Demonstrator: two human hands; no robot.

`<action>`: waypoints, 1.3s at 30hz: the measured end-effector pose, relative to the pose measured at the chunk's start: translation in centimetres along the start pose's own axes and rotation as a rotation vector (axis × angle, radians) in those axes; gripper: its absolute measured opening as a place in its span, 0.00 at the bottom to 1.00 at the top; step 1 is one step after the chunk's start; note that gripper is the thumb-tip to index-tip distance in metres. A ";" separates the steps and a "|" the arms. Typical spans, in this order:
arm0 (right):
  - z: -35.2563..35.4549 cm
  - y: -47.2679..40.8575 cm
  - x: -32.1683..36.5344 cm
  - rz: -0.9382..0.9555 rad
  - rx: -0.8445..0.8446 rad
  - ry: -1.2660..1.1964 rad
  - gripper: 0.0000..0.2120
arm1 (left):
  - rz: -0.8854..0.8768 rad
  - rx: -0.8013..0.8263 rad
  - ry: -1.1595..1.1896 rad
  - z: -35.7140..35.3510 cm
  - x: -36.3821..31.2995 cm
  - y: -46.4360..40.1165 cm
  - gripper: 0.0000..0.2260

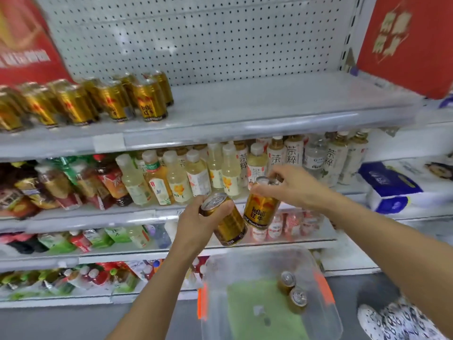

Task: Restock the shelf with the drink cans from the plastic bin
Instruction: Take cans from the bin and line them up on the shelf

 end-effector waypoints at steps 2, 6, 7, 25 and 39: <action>1.3 -1.0 2.3 0.022 -0.031 0.024 0.27 | -0.028 -0.018 0.000 1.5 -1.4 -1.2 0.23; 3.7 -3.7 6.7 0.074 -0.075 0.024 0.26 | -0.079 -0.076 -0.020 4.7 -3.7 -3.7 0.30; 4.4 -4.6 7.8 0.084 -0.092 0.035 0.27 | -0.091 -0.088 -0.033 5.6 -4.4 -4.4 0.31; 6.3 -25.1 19.5 0.123 -0.224 0.267 0.29 | -0.111 -0.125 0.049 13.4 -11.3 -16.6 0.31; 3.4 -31.1 18.2 0.152 -0.184 0.402 0.27 | -0.065 -0.099 0.100 14.6 -10.6 -18.8 0.33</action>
Point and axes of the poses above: each hand's wrist, its own y-axis away from the middle knuckle, its own z-axis out of the back of the hand, x = y × z, the point moved 4 cm from there along -y, towards the middle knuckle, and after that the axes turned 5 degrees about -x, right-handed, at the moved point
